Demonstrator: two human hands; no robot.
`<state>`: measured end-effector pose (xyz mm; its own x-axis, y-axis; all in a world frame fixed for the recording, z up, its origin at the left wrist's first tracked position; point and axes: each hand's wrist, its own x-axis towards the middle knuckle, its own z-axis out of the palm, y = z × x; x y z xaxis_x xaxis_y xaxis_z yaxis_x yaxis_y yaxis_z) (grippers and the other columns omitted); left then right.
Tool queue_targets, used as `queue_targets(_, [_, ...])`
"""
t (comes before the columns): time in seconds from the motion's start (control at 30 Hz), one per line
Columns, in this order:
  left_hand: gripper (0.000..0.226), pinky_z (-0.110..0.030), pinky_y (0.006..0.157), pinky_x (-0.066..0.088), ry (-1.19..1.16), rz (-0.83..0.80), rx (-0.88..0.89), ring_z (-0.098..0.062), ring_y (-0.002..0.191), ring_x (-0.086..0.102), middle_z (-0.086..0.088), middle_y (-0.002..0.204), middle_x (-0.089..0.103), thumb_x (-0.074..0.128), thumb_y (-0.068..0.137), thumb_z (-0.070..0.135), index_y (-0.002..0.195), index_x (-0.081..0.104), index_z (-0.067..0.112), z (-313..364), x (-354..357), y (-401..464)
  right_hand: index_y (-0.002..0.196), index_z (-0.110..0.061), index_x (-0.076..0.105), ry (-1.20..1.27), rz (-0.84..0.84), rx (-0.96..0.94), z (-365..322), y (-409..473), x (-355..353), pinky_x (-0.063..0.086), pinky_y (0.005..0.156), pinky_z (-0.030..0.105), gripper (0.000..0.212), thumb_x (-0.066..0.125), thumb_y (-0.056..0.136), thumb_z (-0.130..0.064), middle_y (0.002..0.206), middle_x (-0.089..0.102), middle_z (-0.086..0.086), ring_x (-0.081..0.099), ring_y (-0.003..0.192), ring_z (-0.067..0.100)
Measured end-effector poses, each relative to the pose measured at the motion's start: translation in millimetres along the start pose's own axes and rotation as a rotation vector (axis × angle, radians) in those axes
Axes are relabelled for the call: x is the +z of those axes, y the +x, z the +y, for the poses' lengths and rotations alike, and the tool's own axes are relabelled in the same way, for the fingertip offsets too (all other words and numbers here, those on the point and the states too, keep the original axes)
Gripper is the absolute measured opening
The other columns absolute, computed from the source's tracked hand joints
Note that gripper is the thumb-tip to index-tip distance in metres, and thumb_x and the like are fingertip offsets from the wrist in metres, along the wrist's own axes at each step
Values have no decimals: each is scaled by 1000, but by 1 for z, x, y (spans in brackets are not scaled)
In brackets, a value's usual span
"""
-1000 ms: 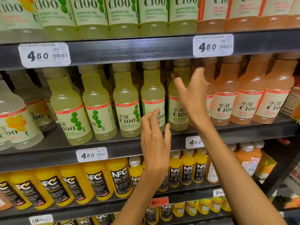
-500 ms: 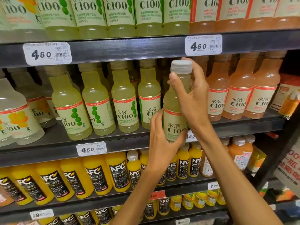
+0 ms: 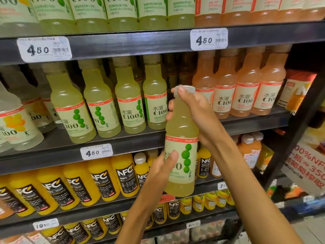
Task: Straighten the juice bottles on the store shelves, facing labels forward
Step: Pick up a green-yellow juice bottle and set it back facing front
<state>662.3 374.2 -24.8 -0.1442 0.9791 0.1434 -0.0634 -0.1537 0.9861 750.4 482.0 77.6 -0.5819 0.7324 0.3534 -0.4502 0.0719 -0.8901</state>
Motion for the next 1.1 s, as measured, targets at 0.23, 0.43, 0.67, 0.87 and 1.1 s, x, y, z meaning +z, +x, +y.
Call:
queue_targets(0.23, [57,-25,68,57,-52,78,-30,-16,88,72,0,96,75,51,72,73,100,71,28,1,3,-10,105,-18,57,-91,100,-7,8,-14,-1,55,59,30,30,54,91,-44,80,70,3,69,71,16])
queue_targets(0.43, [81,-40,74,54,-248,-197,-185,-30,81,68,-18,97,69,37,79,77,122,60,13,4,4,-12,107,-11,52,314,-141,116,2,-18,-8,55,63,31,38,52,89,-44,76,64,6,65,65,19])
queue_targets(0.67, [71,-37,86,54,-65,5,-82,-19,105,67,-1,114,70,41,70,85,117,64,37,5,27,5,98,-18,57,18,45,65,0,-7,-29,54,57,28,30,58,89,-47,73,70,1,69,68,17])
queue_targets(0.87, [78,-36,64,55,-404,-92,-172,-28,69,67,-18,87,68,39,79,74,111,67,9,2,67,12,115,-10,56,203,-142,270,-14,-5,-65,58,68,34,58,59,73,-51,86,74,11,72,85,25])
queue_targets(1.1, [74,-40,75,57,-358,20,-161,-28,87,70,-14,100,71,35,83,74,113,67,14,-6,109,25,99,-13,52,203,-111,266,-23,-5,-94,54,59,30,28,54,93,-41,66,60,4,60,56,17])
